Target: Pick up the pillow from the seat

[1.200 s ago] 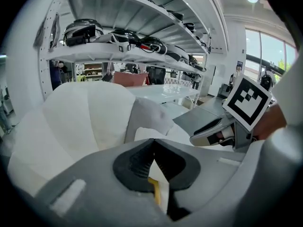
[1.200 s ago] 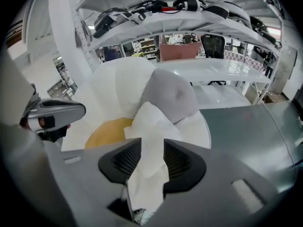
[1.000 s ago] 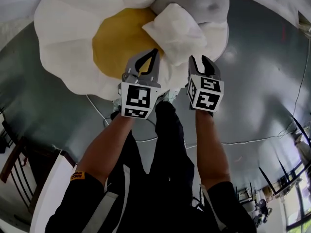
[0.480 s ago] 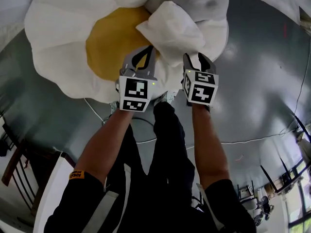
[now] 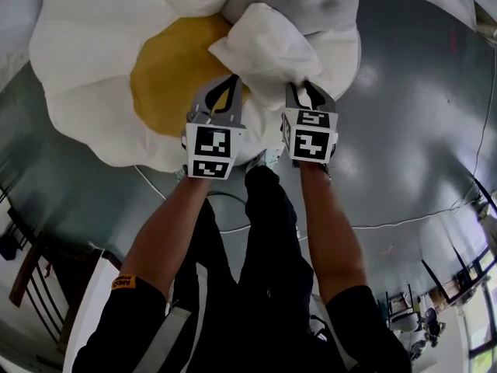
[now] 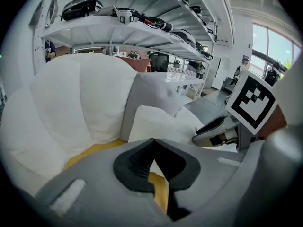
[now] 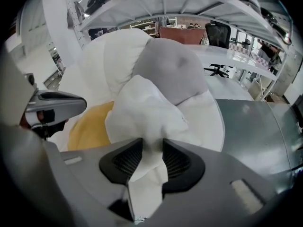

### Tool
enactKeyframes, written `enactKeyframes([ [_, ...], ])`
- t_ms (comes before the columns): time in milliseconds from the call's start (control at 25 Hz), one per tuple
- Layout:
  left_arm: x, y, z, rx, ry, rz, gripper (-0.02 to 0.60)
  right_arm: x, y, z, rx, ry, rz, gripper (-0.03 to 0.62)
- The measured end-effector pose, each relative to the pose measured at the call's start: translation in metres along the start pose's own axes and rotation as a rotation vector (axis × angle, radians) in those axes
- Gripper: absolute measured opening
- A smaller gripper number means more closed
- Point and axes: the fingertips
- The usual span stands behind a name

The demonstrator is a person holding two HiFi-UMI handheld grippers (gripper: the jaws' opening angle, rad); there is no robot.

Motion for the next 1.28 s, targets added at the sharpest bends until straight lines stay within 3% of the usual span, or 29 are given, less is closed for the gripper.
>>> enactKeyframes([
  [400, 0.000, -0.006, -0.005, -0.023, -0.005, 0.008, 0.003, -0.001, -0.003, 0.006, -0.012, 0.026, 0.005, 0.037],
  [840, 0.030, -0.046, 0.002, -0.050, 0.010, -0.026, 0.003, 0.022, -0.049, 0.032, -0.015, 0.062, -0.050, 0.026],
  [1280, 0.089, -0.127, 0.012, -0.092, 0.039, -0.117, 0.003, 0.044, -0.136, 0.079, -0.063, 0.120, -0.128, 0.025],
])
Point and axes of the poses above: the fingertips, and each gripper's own axes: y forward along the fingers, z to its left, x out of its top, and after that the axes turned 10 degrees about x, right-handed
